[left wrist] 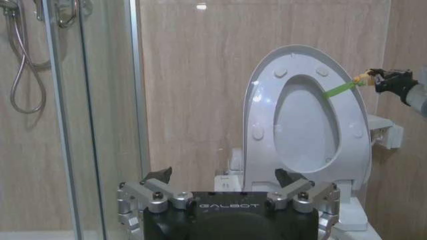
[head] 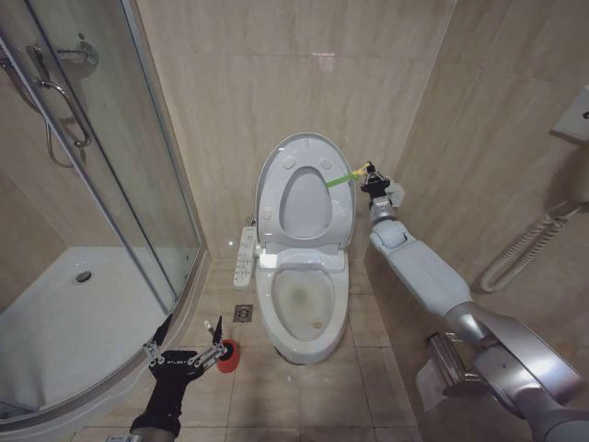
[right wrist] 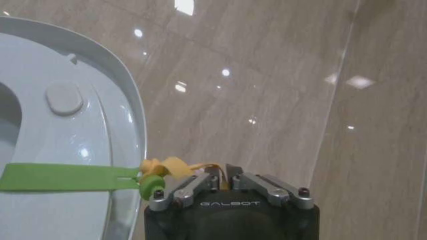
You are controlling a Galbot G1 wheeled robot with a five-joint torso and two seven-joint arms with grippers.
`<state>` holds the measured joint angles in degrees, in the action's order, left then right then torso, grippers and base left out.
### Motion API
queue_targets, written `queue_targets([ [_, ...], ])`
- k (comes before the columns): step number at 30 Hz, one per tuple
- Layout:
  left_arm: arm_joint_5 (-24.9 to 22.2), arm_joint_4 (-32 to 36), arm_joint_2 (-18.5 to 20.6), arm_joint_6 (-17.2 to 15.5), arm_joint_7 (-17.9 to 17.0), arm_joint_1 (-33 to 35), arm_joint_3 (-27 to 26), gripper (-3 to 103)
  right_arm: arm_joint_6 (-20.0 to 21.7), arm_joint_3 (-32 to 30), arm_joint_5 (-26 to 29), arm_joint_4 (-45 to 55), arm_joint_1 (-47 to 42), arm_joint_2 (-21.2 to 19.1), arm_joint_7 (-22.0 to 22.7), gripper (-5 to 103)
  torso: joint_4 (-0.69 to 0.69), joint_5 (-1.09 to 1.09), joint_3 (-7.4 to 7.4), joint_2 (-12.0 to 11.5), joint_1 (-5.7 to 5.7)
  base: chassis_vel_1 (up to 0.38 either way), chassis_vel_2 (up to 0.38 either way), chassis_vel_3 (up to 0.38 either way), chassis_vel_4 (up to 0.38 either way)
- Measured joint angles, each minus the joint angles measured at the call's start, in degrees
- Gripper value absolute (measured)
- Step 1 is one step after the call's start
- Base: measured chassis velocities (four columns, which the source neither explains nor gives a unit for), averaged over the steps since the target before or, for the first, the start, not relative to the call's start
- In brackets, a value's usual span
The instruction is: Open the toilet lid, clean the toilet bowl with a toilet brush, close the toilet lid, and flush.
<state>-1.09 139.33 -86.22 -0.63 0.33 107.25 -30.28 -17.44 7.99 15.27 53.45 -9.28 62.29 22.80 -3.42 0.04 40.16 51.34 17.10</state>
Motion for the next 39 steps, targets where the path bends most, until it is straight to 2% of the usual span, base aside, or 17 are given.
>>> queue_targets([
  [1, 0.0, 0.0, 0.0, 0.0, 0.0, 0.0, 0.0, 100, 0.2, 0.0, 0.2, 1.0, -0.6, -0.4, 0.2, 11, -0.01, 0.0, 0.0, 0.0, 0.0, 0.0, 0.0, 0.0, 0.0],
  [7, 0.0, 0.0, 0.0, 0.0, 0.0, 0.0, 0.0, 100, 0.5, -0.2, 0.2, 4.1, -2.7, -1.7, 0.4, 11, -0.01, 0.0, 0.0, 0.0, 0.0, 0.0, 0.0, 0.0, 0.0],
  [8, 0.0, 0.0, 0.0, 0.0, 0.0, 0.0, 0.0, 100, 0.6, -0.3, 0.2, 4.8, -3.0, -2.0, 0.5, 37, 0.0, 0.01, 0.0, 0.0, 0.0, 0.0, 0.0, 0.0, 0.0],
  [14, 0.0, 0.0, 0.0, 0.0, 0.0, 0.0, 0.0, 100, 1.1, -1.1, 0.5, 9.2, -5.9, -4.1, 0.9, 37, 0.01, 0.0, 0.0, 0.0, 0.0, 0.0, 0.0, 0.0, 0.0],
  [15, 0.0, 0.0, 0.0, 0.0, 0.0, 0.0, 0.0, 100, 1.2, -1.3, 0.7, 10.2, -6.6, -4.6, 1.0, 64, 0.01, 0.0, 0.0, 0.0, 0.0, 0.0, 0.0, 0.0, 0.0],
  [22, 0.0, 0.0, 0.0, 0.0, 0.0, 0.0, 0.0, 100, 1.8, -2.8, 1.3, 14.9, -10.9, -6.8, 1.4, 64, 0.0, 0.0, 0.0, 0.0, -0.01, 0.0, 0.0, 0.0, 0.0],
  [23, 0.0, 0.0, 0.0, 0.0, 0.0, 0.0, 0.0, 100, 2.0, -3.0, 1.5, 16.0, -11.9, -7.4, 1.4, 85, 0.01, 0.02, 0.0, 0.0, 0.0, 0.0, 0.0, 0.0, 0.0],
  [39, 0.0, 0.0, 0.0, 0.0, 0.0, 0.0, 0.0, 100, 3.0, -5.1, 3.0, 24.4, -19.0, -12.3, 1.9, 85, 0.01, 0.01, 0.0, 0.0, 0.0, 0.0, 0.0, 0.0, 0.0],
])
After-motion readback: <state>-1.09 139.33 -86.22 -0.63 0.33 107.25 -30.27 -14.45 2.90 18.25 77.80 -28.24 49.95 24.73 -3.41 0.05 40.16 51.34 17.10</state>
